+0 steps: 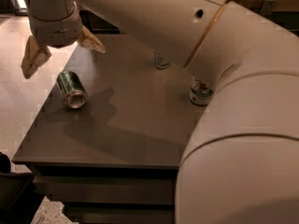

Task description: Place green can upright

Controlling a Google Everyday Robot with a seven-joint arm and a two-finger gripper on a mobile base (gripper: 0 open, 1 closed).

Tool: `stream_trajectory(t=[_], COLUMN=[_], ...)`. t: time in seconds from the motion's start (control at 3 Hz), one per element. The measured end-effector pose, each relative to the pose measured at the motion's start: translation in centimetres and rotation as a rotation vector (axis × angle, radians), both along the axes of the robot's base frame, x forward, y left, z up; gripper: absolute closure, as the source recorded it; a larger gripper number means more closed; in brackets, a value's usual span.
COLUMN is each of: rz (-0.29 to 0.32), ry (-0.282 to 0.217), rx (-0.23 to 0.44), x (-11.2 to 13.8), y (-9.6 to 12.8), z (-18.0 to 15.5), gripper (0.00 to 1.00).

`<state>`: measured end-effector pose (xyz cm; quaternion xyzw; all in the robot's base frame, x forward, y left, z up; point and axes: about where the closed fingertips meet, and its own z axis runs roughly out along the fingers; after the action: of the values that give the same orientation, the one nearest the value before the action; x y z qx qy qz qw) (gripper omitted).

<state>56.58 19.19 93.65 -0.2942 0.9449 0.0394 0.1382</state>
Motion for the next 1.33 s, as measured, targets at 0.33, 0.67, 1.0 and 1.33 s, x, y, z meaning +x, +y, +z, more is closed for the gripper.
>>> stream_trajectory(t=[0.33,0.67,1.0,1.33], rz=[-0.027,-0.071,-0.089,-0.076], ry=[0.027,0.059,0.082,0.091], rx=[-0.020,-0.034,-0.032,-0.018], x=[0.4,1.1,2.1,2.7], y=[1.3,2.4,3.0,3.1], z=[-1.3,-3.3,-4.8,-5.6], gripper=[0.00,0.00,0.00,0.00])
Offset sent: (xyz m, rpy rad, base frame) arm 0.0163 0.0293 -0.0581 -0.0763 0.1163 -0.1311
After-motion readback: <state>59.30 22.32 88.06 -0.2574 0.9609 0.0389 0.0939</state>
